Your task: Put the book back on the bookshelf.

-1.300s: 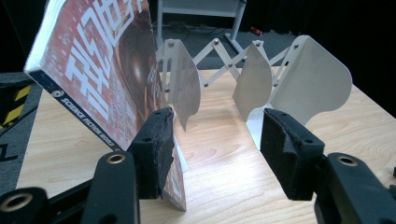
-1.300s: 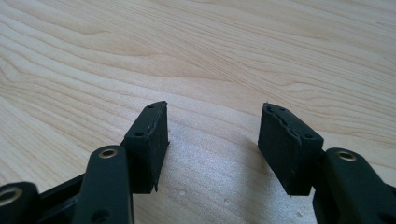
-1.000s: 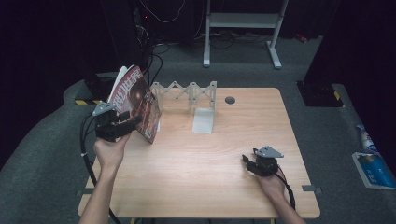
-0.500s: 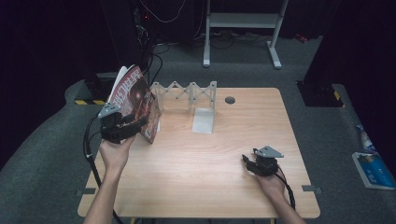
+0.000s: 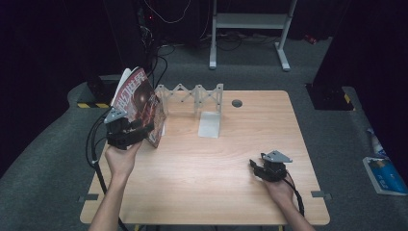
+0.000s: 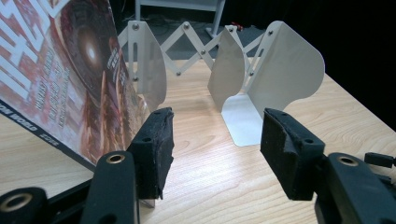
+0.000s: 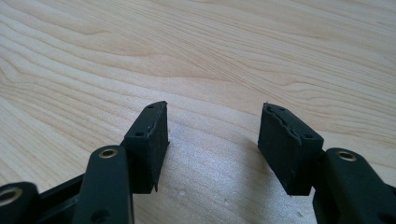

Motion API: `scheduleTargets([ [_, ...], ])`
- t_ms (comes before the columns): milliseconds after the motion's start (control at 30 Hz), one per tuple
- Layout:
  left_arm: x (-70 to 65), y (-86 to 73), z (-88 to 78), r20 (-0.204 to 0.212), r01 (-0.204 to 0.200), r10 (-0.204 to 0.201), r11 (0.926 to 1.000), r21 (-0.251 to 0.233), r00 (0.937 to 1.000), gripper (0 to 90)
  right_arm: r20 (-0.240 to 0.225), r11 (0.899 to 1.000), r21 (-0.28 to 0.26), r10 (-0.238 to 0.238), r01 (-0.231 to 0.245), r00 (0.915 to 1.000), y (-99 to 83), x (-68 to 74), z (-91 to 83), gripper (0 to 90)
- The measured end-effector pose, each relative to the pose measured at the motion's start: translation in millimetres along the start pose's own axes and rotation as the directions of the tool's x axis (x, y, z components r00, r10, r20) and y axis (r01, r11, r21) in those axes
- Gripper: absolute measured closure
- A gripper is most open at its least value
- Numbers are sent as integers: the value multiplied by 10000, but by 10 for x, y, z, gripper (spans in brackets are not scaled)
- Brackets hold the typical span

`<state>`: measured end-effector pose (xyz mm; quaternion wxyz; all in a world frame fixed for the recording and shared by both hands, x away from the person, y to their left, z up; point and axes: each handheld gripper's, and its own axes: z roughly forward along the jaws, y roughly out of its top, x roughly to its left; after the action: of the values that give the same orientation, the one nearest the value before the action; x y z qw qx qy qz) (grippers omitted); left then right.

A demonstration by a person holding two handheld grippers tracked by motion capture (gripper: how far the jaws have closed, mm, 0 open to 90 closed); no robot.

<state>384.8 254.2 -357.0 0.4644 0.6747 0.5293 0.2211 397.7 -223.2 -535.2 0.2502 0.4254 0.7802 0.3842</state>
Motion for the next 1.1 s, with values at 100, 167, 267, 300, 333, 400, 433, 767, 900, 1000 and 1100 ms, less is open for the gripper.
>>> scheduleTargets([
  [100, -7, -16, 15, 42, 19, -19, 10000, 17, 10000, 441, -5, 10000, 10, 12, -12, 10000, 0, 0, 0, 427],
  [167, -7, -24, 26, 69, 62, -62, 10000, 31, 10000, 441, -7, 10000, 10, 15, -15, 10000, 0, 0, 0, 427],
  [267, -15, -38, 49, 98, 47, -48, 9999, 104, 9999, 440, -8, 10000, 4, -10, 10, 10000, 0, -2, 0, 427],
  [300, -15, -38, 49, 98, 47, -48, 9999, 104, 9999, 441, -8, 10000, 4, -10, 10, 10000, 0, -2, 0, 427],
  [333, -24, -42, 57, 136, 66, -67, 9999, 87, 9999, 440, -9, 10000, 4, -4, 4, 10000, 0, -2, 0, 427],
  [400, -30, -49, 66, 156, 65, -67, 9999, 120, 9999, 440, -7, 10000, 3, -14, 14, 10000, 0, -2, 0, 427],
  [433, -35, -55, 74, 179, 91, -93, 9999, 111, 9998, 441, -10, 10000, 3, -12, 12, 10000, 0, -2, 0, 427],
  [767, -48, -115, 130, 283, 163, -170, 9996, 250, 9995, 441, -8, 10000, 2, -1, 1, 10000, 0, -2, 0, 427],
  [900, -49, -126, 143, 373, 183, -195, 9994, 308, 9991, 441, -9, 10000, 7, 6, -6, 10000, 0, -1, 0, 427],
  [1000, -51, -136, 151, 390, 173, -187, 9992, 349, 9991, 441, -2, 10000, -5, -27, 27, 10000, 0, -4, 1, 426],
  [1100, -53, -151, 163, 417, 212, -227, 9991, 373, 9989, 441, -4, 10000, 0, -15, 15, 10000, 0, -3, 0, 426],
])
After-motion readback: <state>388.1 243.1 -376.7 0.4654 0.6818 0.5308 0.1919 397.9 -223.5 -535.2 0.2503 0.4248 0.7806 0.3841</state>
